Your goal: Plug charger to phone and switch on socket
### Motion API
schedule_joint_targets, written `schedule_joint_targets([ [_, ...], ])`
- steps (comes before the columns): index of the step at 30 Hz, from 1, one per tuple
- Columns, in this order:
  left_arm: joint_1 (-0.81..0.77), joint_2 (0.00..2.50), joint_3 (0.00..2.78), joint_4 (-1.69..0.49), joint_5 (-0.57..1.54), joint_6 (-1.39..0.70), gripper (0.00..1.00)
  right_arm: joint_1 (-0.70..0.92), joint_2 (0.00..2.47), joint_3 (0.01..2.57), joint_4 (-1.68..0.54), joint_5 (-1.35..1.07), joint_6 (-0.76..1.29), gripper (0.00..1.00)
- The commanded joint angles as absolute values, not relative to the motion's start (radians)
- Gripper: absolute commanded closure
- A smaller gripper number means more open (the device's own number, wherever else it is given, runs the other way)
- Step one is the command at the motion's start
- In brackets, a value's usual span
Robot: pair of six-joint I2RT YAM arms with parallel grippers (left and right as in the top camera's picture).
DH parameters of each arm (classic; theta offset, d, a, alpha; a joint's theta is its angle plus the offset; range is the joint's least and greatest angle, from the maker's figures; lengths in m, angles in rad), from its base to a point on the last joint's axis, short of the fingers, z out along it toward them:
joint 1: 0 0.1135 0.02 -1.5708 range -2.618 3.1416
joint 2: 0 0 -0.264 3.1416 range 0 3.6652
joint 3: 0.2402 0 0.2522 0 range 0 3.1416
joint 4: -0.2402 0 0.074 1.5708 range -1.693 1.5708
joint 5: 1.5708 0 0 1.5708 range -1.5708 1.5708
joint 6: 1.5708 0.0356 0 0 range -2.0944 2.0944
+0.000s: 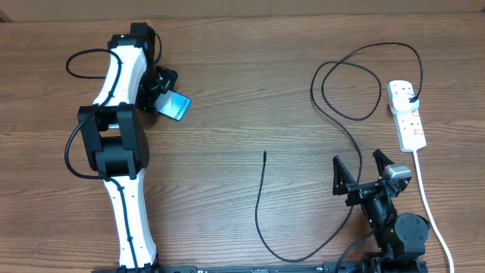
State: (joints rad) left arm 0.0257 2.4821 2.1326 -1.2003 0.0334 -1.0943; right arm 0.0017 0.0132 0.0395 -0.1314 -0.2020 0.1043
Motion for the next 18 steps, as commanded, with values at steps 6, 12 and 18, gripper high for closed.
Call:
schedule_joint_targets([
  [6, 0.005, 2.547, 2.114, -1.193, 0.074, -1.108, 0.08, 0.005, 0.008, 0.035, -0.129, -0.191, 0.101, 0.00],
  [12, 0.006, 2.547, 2.114, -1.199, 0.069, -1.108, 0.13, 0.005, 0.008, 0.035, -0.129, -0.191, 0.101, 0.00],
  [18, 0.005, 2.547, 2.114, -1.203, 0.068, -1.108, 0.13, 0.005, 0.008, 0.035, -0.129, -0.191, 0.101, 0.00],
])
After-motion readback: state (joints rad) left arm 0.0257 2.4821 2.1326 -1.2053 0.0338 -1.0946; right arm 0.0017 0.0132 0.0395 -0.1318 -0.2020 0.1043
